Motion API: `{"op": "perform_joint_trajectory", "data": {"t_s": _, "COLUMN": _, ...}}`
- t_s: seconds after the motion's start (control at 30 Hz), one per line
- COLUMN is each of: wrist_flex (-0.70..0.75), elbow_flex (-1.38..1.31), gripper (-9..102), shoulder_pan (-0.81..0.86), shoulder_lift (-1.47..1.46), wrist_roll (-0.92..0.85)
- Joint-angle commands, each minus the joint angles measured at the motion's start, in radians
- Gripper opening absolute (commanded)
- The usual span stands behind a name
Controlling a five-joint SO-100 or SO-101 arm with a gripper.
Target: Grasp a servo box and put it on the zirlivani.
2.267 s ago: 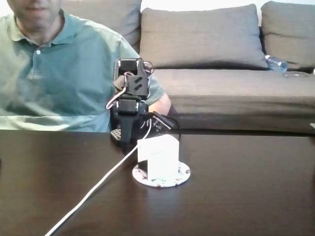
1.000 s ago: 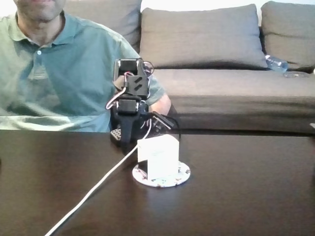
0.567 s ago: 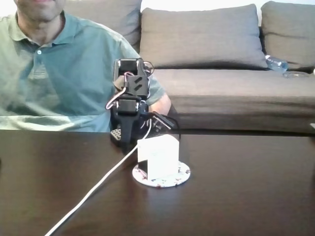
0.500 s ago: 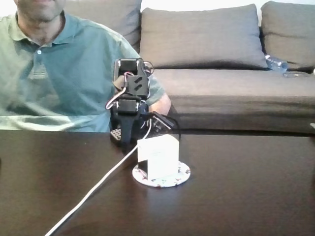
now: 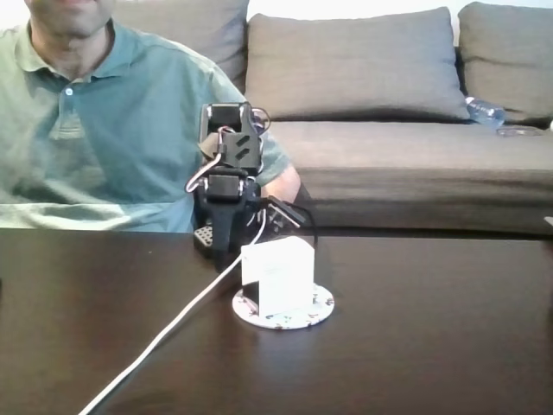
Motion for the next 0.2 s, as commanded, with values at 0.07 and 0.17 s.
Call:
{"op": "perform_joint_trajectory", "data": {"t_s": 0.07, "wrist_flex": -0.008, "elbow_flex": -0.003, "gripper": 0, "shoulder_pan": -0.005, "shoulder_lift": 0.006, "wrist_roll": 0.005}}
{"op": "perform_joint_trajectory", "data": {"t_s": 0.17, "wrist_flex": -0.008, "elbow_flex": -0.003, "gripper": 0, "shoulder_pan": -0.005, "shoulder_lift": 0.006, "wrist_roll": 0.003}}
